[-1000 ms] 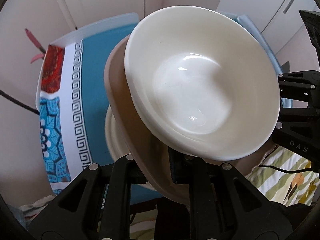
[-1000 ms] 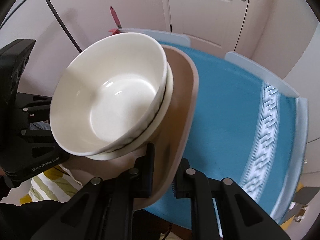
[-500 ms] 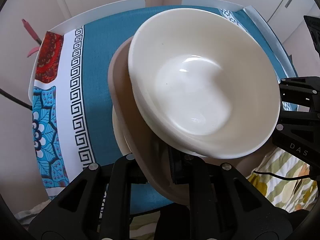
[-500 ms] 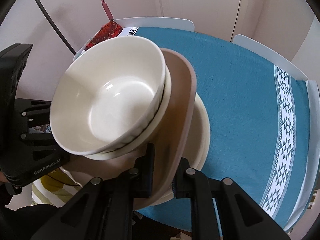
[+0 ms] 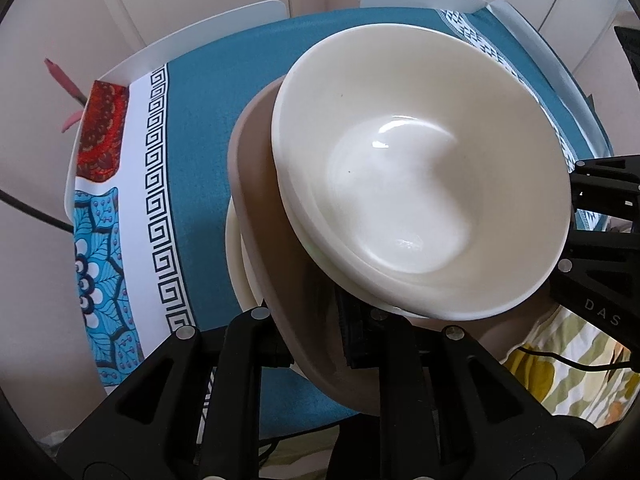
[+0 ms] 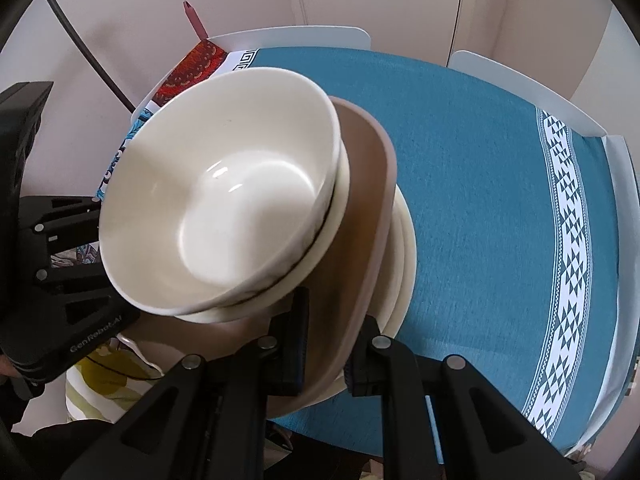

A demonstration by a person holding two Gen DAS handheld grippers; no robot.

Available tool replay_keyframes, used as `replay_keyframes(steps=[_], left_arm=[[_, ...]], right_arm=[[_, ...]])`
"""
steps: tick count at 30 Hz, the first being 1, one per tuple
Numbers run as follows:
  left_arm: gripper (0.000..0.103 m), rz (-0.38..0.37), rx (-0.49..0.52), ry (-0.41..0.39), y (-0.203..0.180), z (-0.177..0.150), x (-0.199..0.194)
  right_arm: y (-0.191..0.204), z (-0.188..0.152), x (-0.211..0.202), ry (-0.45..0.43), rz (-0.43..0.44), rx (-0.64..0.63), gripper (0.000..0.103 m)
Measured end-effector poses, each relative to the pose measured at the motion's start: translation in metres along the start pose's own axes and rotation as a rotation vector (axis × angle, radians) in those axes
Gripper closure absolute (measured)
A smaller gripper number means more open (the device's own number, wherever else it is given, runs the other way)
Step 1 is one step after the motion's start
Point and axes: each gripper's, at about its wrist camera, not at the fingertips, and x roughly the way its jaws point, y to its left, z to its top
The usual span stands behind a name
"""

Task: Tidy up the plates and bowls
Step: 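Carry the basin and lower it onto the plate stack, then open both grippers and withdraw from the stack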

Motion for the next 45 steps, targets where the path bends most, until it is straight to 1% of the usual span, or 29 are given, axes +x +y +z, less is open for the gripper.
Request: replay_keyframes(steps=[6,11,13,16,18,28,31,34,36,38,39,40,41,42,43,44,45], left_arm=[[0.086,0.02,0.027,0.023,0.0,0.002,-0.004],[0.085,0.002,0.034,0.044,0.003,0.003,-0.01],[0.085,0.006,0.035,0.043,0.003,0.004,-0.014],[0.081,0.022,0.046,0.04,0.004,0.006,-0.02],[0.08,0.02,0.048,0.044,0.005,0.007,-0.023],[0.078,0.011,0.053,0.042,0.002,0.004,-0.043],[0.078,0.007,0.034,0.024,0.003,-0.001,-0.058],[0.077,0.009,0.003,-0.005,0.002,-0.012,-0.074],[0.077,0.011,-0.03,-0.03,0.001,-0.021,-0.086],[0.075,-0.007,-0.07,-0.071,-0.002,-0.032,-0.103],[0.07,-0.017,-0.087,-0.092,-0.003,-0.037,-0.111],[0.054,-0.024,-0.105,-0.12,-0.004,-0.043,-0.12],[0.043,-0.022,-0.127,-0.165,-0.006,-0.049,-0.132],[0.022,-0.016,-0.144,-0.202,-0.006,-0.054,-0.141],[0.013,-0.011,-0.166,-0.251,-0.007,-0.06,-0.152],[0.012,-0.008,-0.188,-0.296,-0.008,-0.067,-0.164],[0.012,-0.007,-0.201,-0.316,-0.009,-0.071,-0.171]], right_arm=[[0.003,0.005,0.004,0.028,-0.015,-0.003,0.09],[0.003,0.008,0.003,0.056,-0.015,0.021,0.089],[0.003,0.009,0.003,0.066,-0.02,0.033,0.089],[0.002,0.01,-0.002,0.065,-0.025,0.042,0.089],[-0.001,0.013,-0.006,0.072,-0.024,0.054,0.089],[-0.002,0.013,-0.03,0.081,-0.051,0.092,0.089],[-0.002,0.009,-0.043,0.056,-0.038,0.113,0.089],[-0.001,0.003,-0.061,0.011,-0.013,0.132,0.089],[0.001,-0.001,-0.07,-0.012,0.003,0.135,0.088],[0.007,-0.007,-0.08,-0.04,0.021,0.125,0.088],[0.01,-0.012,-0.087,-0.058,0.024,0.122,0.089],[0.012,-0.015,-0.092,-0.075,0.027,0.121,0.088],[0.013,-0.019,-0.098,-0.091,0.029,0.121,0.088],[0.014,-0.024,-0.106,-0.109,0.03,0.123,0.085],[0.015,-0.03,-0.115,-0.135,0.023,0.125,0.071],[0.015,-0.035,-0.123,-0.161,0.014,0.129,0.043],[0.015,-0.04,-0.131,-0.188,0.009,0.133,0.029]])
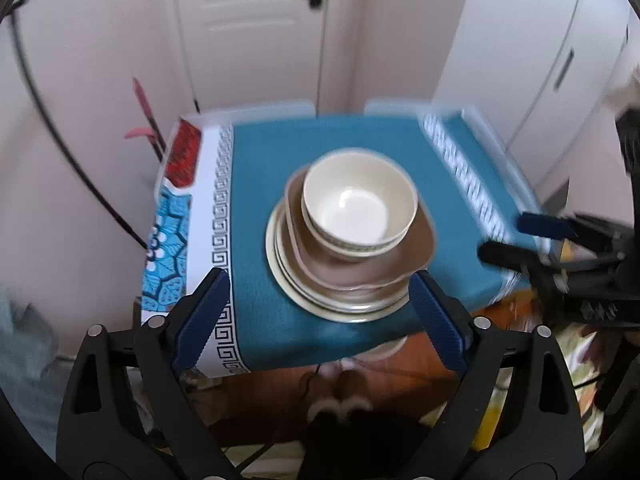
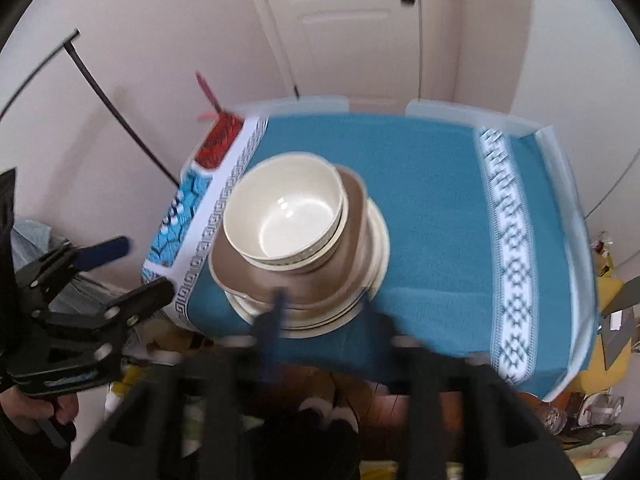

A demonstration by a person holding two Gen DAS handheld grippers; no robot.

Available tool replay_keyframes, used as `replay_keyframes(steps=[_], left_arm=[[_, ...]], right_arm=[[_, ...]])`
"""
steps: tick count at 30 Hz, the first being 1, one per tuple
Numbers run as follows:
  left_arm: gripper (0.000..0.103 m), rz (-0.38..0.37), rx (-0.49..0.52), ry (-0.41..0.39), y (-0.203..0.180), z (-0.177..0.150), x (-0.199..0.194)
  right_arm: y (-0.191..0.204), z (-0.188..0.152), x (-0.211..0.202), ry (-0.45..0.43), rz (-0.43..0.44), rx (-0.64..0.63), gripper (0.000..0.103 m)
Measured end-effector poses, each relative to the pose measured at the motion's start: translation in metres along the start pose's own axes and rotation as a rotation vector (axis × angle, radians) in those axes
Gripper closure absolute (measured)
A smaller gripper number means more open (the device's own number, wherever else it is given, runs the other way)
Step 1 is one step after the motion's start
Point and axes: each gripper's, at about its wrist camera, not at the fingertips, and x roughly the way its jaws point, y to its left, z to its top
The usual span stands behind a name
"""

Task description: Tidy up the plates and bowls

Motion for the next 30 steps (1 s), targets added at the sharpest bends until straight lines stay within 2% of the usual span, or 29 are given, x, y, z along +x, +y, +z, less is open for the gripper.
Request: replay_keyframes(steps=[1,3,6,8,9,10,11,13,14,17,30], left_arm=[[0.012,0.001,-0.011,-0.019,-0.001,-0.002,-0.008],[0.012,0.002,-0.023,-0.067,-0.003,-0.004,-0.026],[0.012,0.02,-0.036,-0.168,-0.007,-0.004,-0.056],[0.006,0.032,-0.047,-0.266,-0.012,-0.003,-0.082],[0.0,0.048,-0.046,-0.313,-0.015,-0.003,-0.093],[0.0,0.069,-0.04,-0.369,-0.018,-0.004,-0.106],[0.0,0.096,-0.018,-0.438,-0.024,-0.005,-0.121],[0.0,0.128,0.033,-0.508,-0.035,-0.006,-0.138],[0.0,0.161,0.055,-0.537,-0.041,-0.007,-0.145],[0.0,0.202,0.089,-0.575,-0.051,-0.008,-0.156],[0.0,0.18,0.089,-0.612,-0.057,-0.008,-0.169]], right_arm=[[-0.001,-0.005,-0.011,-0.032,0.001,0.006,0.013],[-0.004,-0.01,-0.026,-0.071,-0.003,0.021,0.011],[-0.008,-0.017,-0.053,-0.142,-0.053,0.038,0.011],[-0.007,-0.023,-0.081,-0.239,-0.084,0.044,0.01],[-0.005,-0.024,-0.094,-0.284,-0.097,0.037,0.008],[-0.002,-0.027,-0.112,-0.353,-0.121,0.025,0.0],[0.001,-0.029,-0.125,-0.41,-0.14,0.012,0.0],[0.008,-0.035,-0.148,-0.513,-0.165,-0.033,0.0],[0.012,-0.036,-0.155,-0.536,-0.187,-0.044,0.0],[0.017,-0.038,-0.168,-0.591,-0.28,-0.036,0.0],[0.017,-0.044,-0.178,-0.614,-0.278,0.033,0.0]])
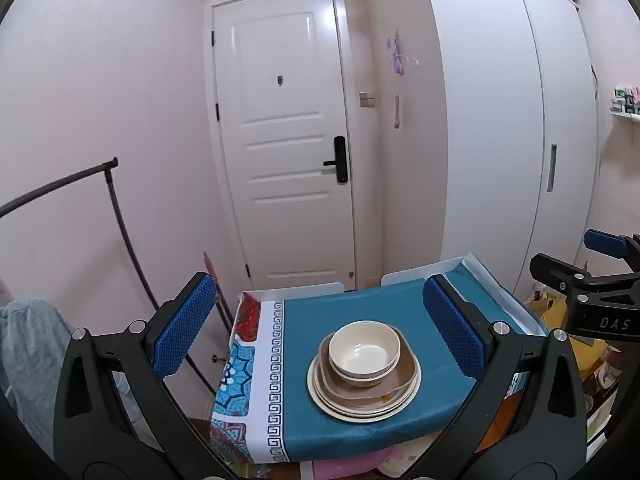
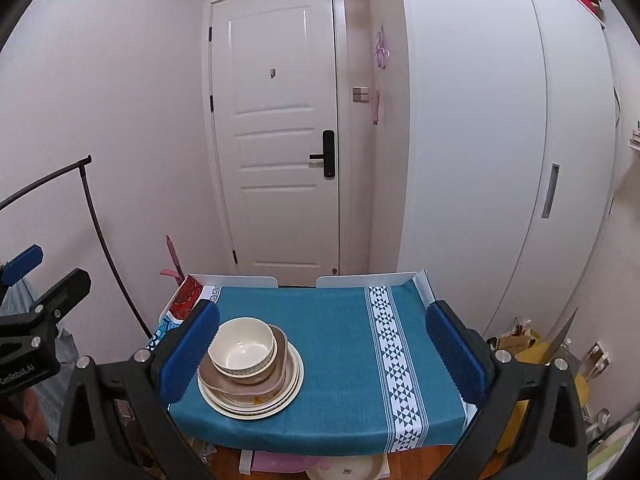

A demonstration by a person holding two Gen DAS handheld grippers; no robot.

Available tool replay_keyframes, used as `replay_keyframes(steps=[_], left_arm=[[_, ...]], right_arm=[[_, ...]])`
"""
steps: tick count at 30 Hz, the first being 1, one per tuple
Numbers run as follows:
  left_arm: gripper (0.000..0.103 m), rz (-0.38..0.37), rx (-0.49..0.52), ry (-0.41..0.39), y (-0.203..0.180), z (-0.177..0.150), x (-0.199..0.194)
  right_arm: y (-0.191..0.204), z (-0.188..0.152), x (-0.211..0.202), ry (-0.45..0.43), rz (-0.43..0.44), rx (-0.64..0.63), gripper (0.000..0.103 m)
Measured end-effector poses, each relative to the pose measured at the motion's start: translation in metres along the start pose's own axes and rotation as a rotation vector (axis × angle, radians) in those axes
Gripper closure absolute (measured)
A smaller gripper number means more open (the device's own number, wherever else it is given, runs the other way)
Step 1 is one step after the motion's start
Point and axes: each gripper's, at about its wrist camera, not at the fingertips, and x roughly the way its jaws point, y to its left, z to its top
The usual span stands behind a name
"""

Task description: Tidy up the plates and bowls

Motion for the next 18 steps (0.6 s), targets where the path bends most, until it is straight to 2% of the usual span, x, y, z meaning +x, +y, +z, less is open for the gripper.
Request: replay_keyframes(steps=[18], left_arm=[[0.0,0.004,-0.017,0.007,0.0,0.0006,0.0099]], right_arm=[[-0.0014,0.0074,0.0052,0.001,-0.027,0.007,0.0]])
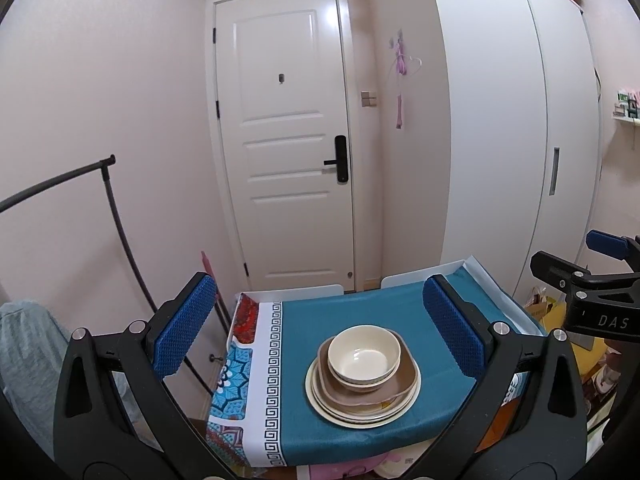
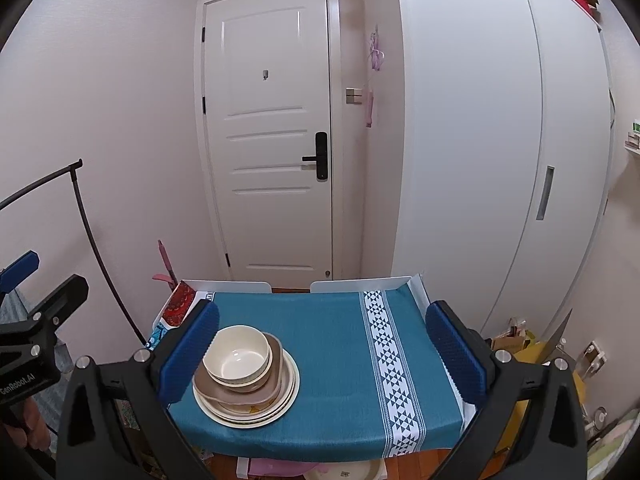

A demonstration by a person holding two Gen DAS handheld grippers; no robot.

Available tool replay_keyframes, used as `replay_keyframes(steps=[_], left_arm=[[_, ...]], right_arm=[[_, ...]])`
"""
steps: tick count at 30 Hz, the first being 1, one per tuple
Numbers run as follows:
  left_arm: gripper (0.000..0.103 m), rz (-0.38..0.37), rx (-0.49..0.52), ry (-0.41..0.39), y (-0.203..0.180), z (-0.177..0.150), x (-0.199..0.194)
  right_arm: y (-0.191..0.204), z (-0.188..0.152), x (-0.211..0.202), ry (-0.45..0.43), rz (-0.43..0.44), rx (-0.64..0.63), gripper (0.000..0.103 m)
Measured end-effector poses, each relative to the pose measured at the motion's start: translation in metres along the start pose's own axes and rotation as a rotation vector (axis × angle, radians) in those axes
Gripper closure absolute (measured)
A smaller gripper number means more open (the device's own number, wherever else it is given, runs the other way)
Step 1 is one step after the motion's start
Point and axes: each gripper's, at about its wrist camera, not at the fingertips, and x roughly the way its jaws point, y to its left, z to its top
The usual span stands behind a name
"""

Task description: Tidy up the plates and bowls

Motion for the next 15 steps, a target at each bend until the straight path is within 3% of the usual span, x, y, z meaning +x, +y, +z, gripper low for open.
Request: replay_keyframes(steps=[15], left_arm=[[0.0,0.007,-0.003,0.007,0.003,-0.0002,0.0052]], right_arm=[[-0.0026,0.0009,0.0047,0.025,-0.019,0.012,0.0]])
